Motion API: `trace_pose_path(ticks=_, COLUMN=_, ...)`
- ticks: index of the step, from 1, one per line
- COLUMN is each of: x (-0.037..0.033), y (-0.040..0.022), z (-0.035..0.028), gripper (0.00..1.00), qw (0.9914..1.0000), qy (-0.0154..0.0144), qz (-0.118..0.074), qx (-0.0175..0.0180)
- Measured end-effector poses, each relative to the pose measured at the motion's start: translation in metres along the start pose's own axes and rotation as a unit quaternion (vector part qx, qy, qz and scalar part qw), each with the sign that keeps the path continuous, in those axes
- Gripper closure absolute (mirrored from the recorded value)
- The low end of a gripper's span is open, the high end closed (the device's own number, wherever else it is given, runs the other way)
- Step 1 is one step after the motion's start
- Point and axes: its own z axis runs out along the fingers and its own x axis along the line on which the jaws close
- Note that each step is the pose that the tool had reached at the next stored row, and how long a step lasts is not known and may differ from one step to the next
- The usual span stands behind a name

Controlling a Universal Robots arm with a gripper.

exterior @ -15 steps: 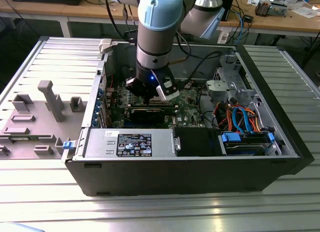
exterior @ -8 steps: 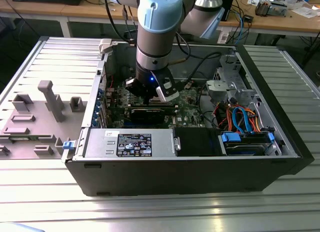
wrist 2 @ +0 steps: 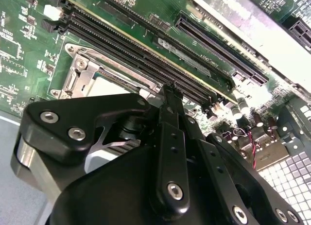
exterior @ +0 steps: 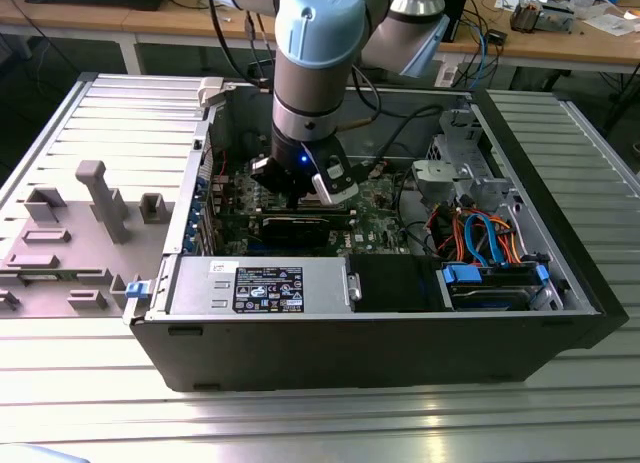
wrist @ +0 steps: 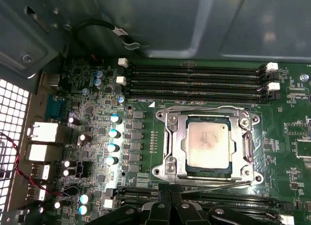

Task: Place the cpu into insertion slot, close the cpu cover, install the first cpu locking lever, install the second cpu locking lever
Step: 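Install the second cpu locking lever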

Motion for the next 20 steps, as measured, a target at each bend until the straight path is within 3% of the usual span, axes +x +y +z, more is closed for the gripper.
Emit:
trace_pose_path(ticks=7, x=0.0014, y=-0.0037, z=0.0005, gripper=0.89, qw=0.99997, qy=-0.0003, qz=-0.001, qx=-0.0075)
trace_pose_path(ticks=12, x=0.0042, y=-0.0044, z=0.0045, gripper=0.89, qw=0.99988, qy=-0.0006, qz=-0.002, qx=-0.0152)
trace_pose_path(ticks=20, x=0.0041, y=-0.0044, z=0.0048, gripper=0.89, qw=0.99987, qy=-0.0006, qz=-0.002, qx=-0.016)
